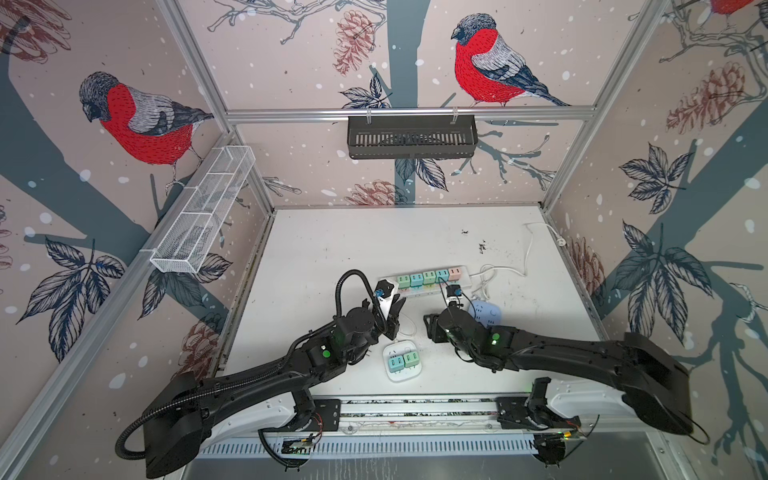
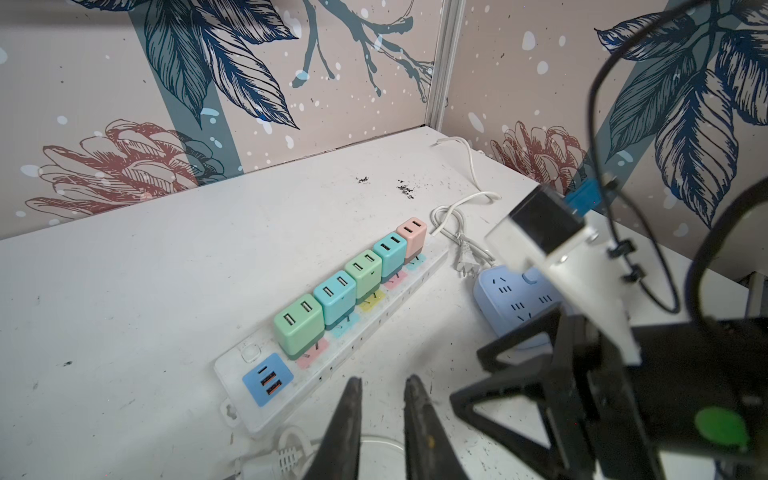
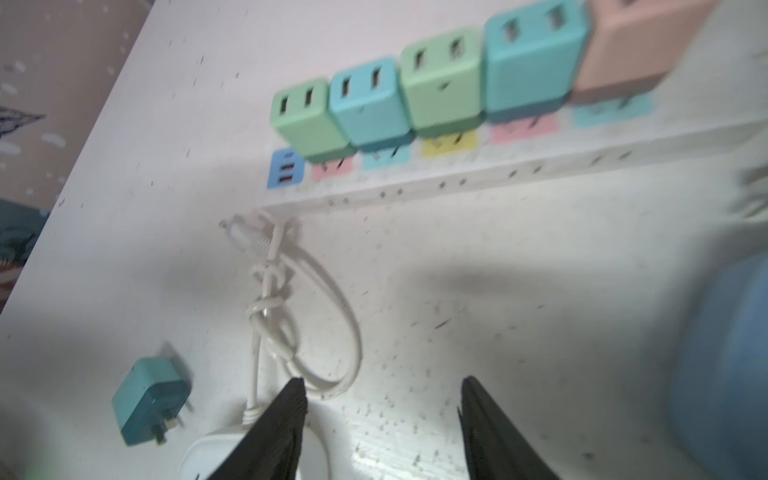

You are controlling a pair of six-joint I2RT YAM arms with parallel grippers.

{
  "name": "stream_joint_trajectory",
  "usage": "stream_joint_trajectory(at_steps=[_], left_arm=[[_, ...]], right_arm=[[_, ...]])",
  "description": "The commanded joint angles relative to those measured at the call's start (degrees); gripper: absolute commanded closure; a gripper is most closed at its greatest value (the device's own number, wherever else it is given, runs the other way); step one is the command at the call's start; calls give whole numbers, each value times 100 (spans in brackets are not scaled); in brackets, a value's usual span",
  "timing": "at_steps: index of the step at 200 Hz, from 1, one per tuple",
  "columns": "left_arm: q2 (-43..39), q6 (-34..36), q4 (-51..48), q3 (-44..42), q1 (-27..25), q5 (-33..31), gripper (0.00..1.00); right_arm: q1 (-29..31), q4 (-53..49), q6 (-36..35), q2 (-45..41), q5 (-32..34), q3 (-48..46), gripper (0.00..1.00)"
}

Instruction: Insert the plug

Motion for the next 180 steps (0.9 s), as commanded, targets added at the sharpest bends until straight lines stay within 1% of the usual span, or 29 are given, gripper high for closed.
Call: stream_joint_trajectory(at_steps=[1,17,27,36,50,63,82,93,117,131,138,157,180], left_arm=[[-16,-41,187,35,10,-65,79],[-13,-57,182,35,12,-35,79],[-20,-59,186,39,10,-9,79],[-28,-66,180,37,10,5,79],[-50,-68,172,42,10,12,79],[-68,-59,177,39,10,-7,79],[-78,-59,171,23,10,-28,79],[-78,-67,173,21,10,-12,79],[-59,-76,172,32,10,18,79],[-56,-83,171,32,10,37,78],[-52,-77,180,31,10,45,78],[-61,-93,181,35,5,58,78],[-47,-77,166,43,10,51,78]], right_arm=[[-391,-1310,182,-719,898,-6,31],[-857,-1702,9,-1262,880,-16,20],[-1217,-1868,-206,-1533,687,21,18],[-1570,-2054,-363,-1690,472,99,11],[-2154,-2213,-742,-1775,149,261,10],[-2656,-2350,-974,-1668,-65,445,10],[-3243,-2222,-1385,-1309,-499,601,10],[-3514,-2164,-1508,-974,-632,671,10],[-3897,-2031,-1729,-167,-1067,853,11],[-4004,-2051,-1812,319,-1258,1043,12],[-4035,-2043,-1852,720,-1314,1150,13],[-4056,-1939,-1934,1268,-1482,1318,18],[-4081,-1795,-1973,1741,-1439,1433,19]])
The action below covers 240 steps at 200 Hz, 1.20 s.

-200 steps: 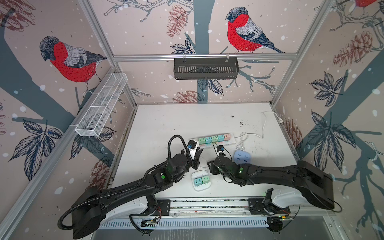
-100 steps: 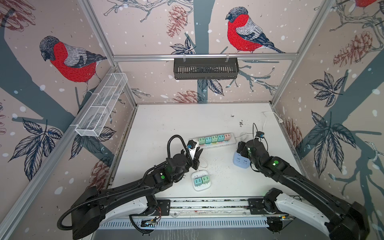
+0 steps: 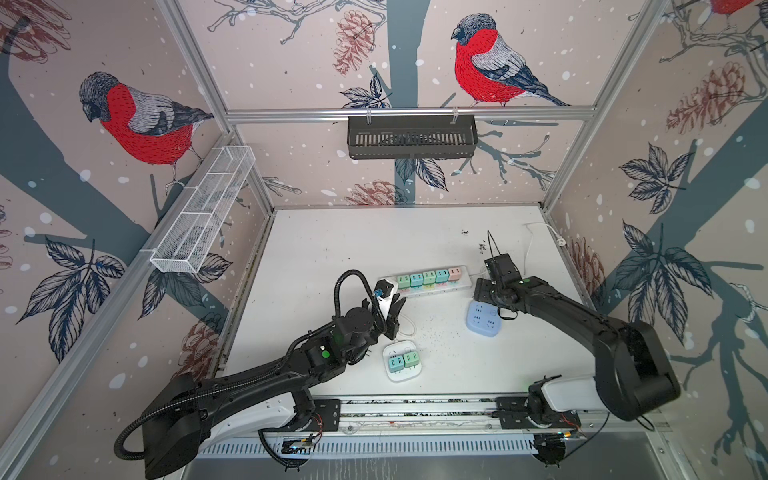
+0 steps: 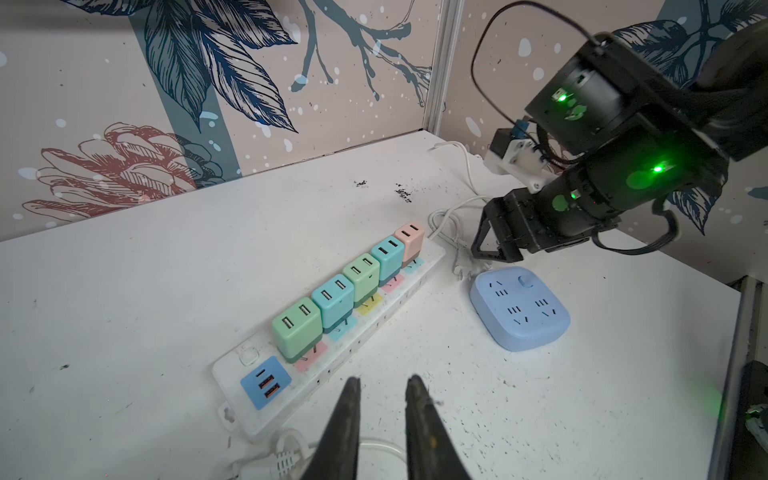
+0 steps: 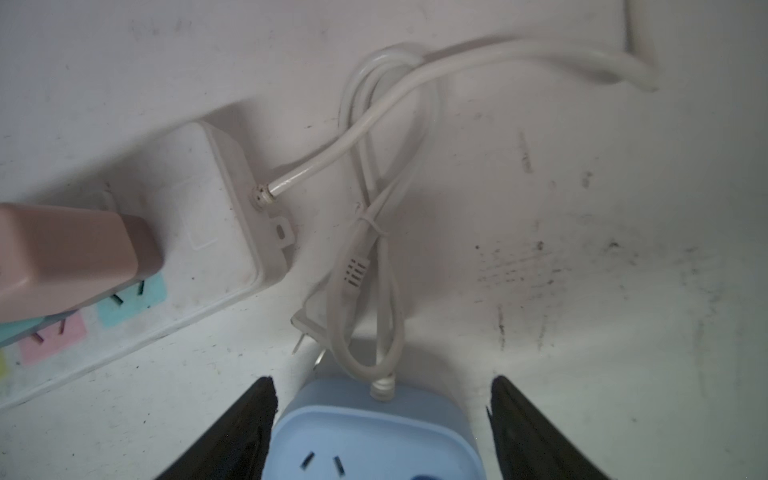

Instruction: Insert the plug

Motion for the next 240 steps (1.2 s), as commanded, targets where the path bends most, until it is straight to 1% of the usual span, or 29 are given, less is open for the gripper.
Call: stream_joint_trajectory(at_steps=[1,26,44,60,95,109,137,165,181,212,240], left_arm=[[4,-66,168,43,10,24,78],[1,-87,175,43,10,74,78],[-12,-99,168,48,9,91,78],[-12,-89,170,51,10,85,78],[5,-88,168,52,10,67,78],[10,-87,173,57,14,76,78],[14,-89,170,58,10,97,78],[42,-79,183,60,10,50,77],[63,-80,169,74,10,34,77],[45,-87,166,70,9,75,77],[23,-92,160,74,10,52,77]], right_arm=[[-35,145,-153,347,-105,114,19],[-72,277,-144,546,22,72,20],[-90,344,-136,667,26,51,26],[-102,415,-147,787,64,43,28],[-121,460,-122,1123,44,162,28],[-120,445,-118,1150,81,188,31],[-115,503,-83,1011,116,39,41],[-85,552,-46,869,-138,-259,54],[43,518,10,727,-219,-446,59],[504,438,314,231,-159,-931,59],[1081,270,701,-180,-11,-1204,60]])
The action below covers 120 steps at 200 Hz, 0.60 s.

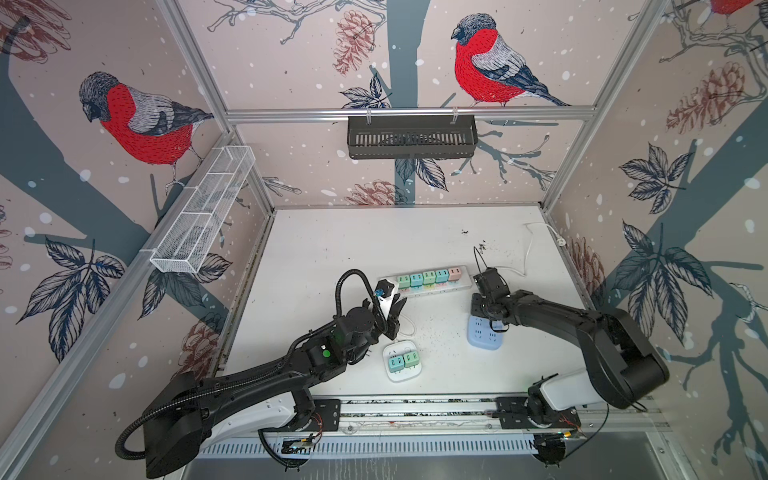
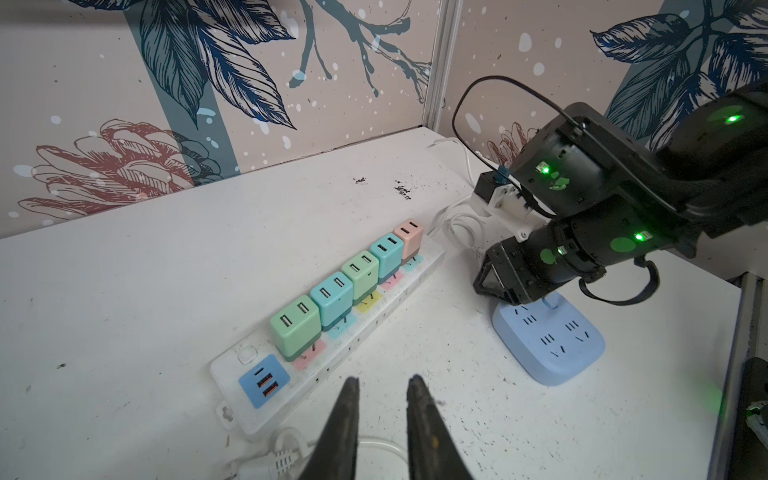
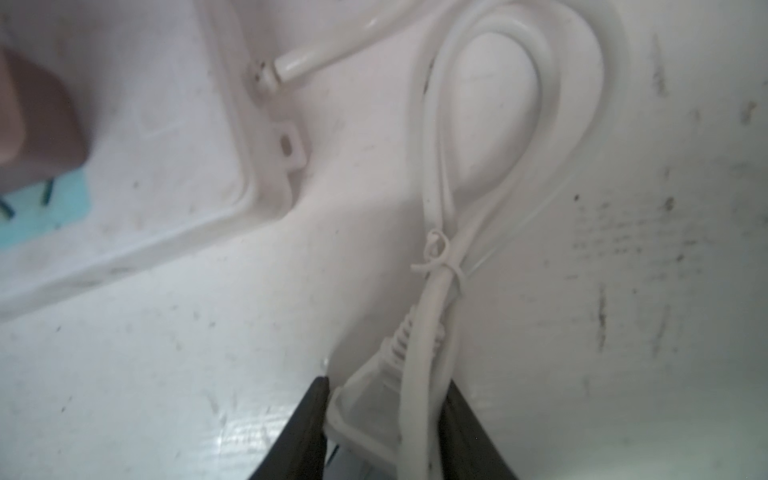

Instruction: Insert the plug

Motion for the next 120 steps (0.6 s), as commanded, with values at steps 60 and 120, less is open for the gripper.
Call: stream_joint_trajectory(at_steps=[60,120], left_arm=[[-27,-76,151,50,10,25,77],[-44,-75,131,59,12,19,77]], right_arm=[[1591,-541,1074,-624,-114,-482,62],[2808,-195,843,440,79,158,68]])
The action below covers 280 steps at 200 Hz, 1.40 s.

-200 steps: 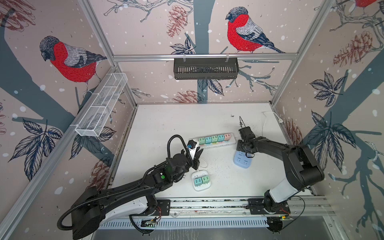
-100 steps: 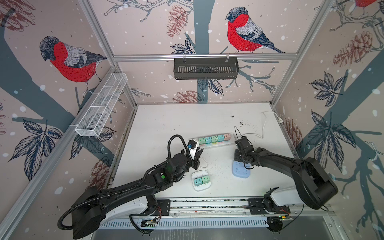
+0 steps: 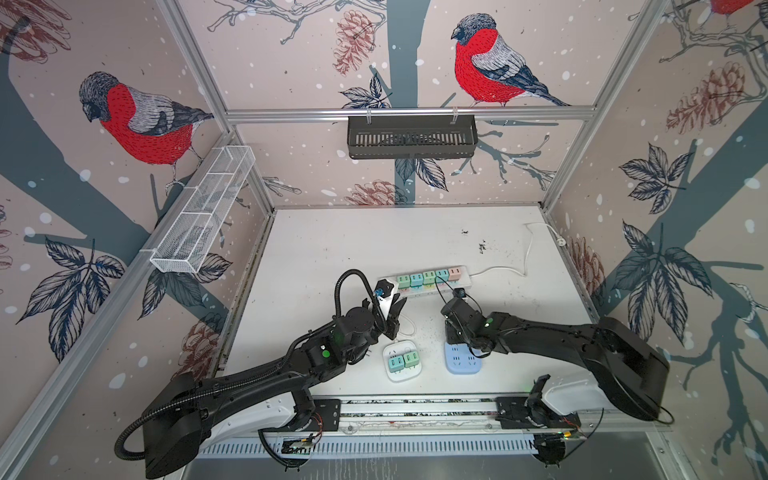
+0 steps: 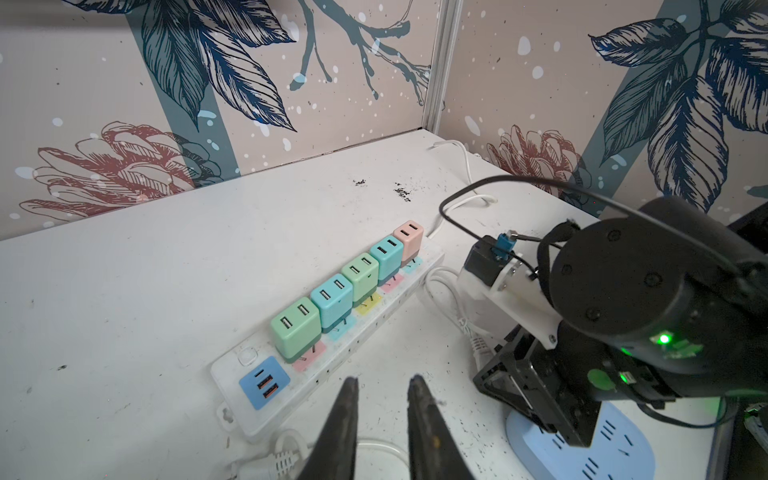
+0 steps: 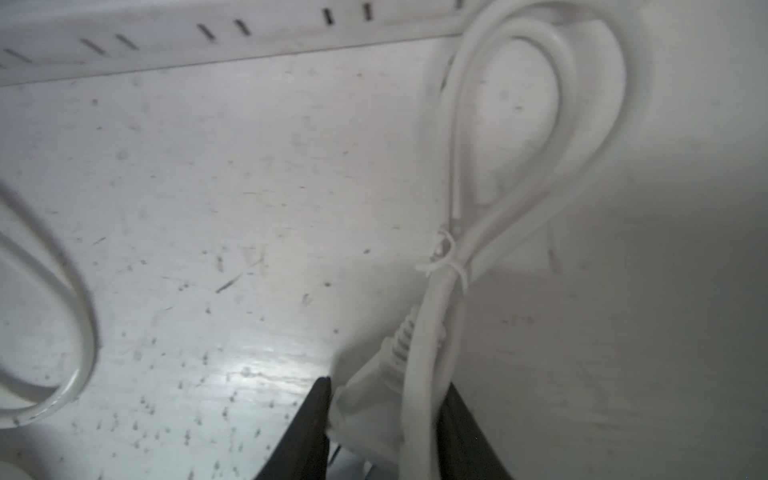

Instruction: Insert the plug

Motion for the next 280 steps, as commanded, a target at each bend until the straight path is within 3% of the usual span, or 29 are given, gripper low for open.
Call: stream_joint_trajectory(at_steps=[1,49,89,118,155,182,203,220,240,264,280], left_arm=[[-18,-81,131,59,11,18,77],[-199,-153,163,-44,14,-195,76],[-429,-403,198,-226,43,-775,63],[-432,-743,149,-321,293,-916,59],[-392,-1380,119,-489,1024,-609,54],[-360,-1485,89,-497,1091,-745,47],[-378,-1589,19,-475,1091,-927,45],[-435,-1841,-37,-495,1095,-1295,43],[-495,-2323,-323,-472,1092,-1963,32],[-534,-2813,-702,-461,1112,-2581,27],[-587,-3278,-938,-547,1459,-2439,26]], right_arm=[[287,-216,-15,404,-240,217,68],[452,-69,-126,1042,-242,787,71],[585,-134,-85,1090,-66,989,68],[659,-247,-32,961,102,1003,59],[792,-502,44,577,470,1040,47],[921,-634,78,135,728,1036,37],[1031,-831,130,-213,1036,1093,35],[1292,-849,105,-509,1352,1173,35],[1776,-449,-177,-844,1592,1215,35],[2326,367,-813,-979,1481,1213,37],[2582,790,-1138,-825,1263,1281,38]])
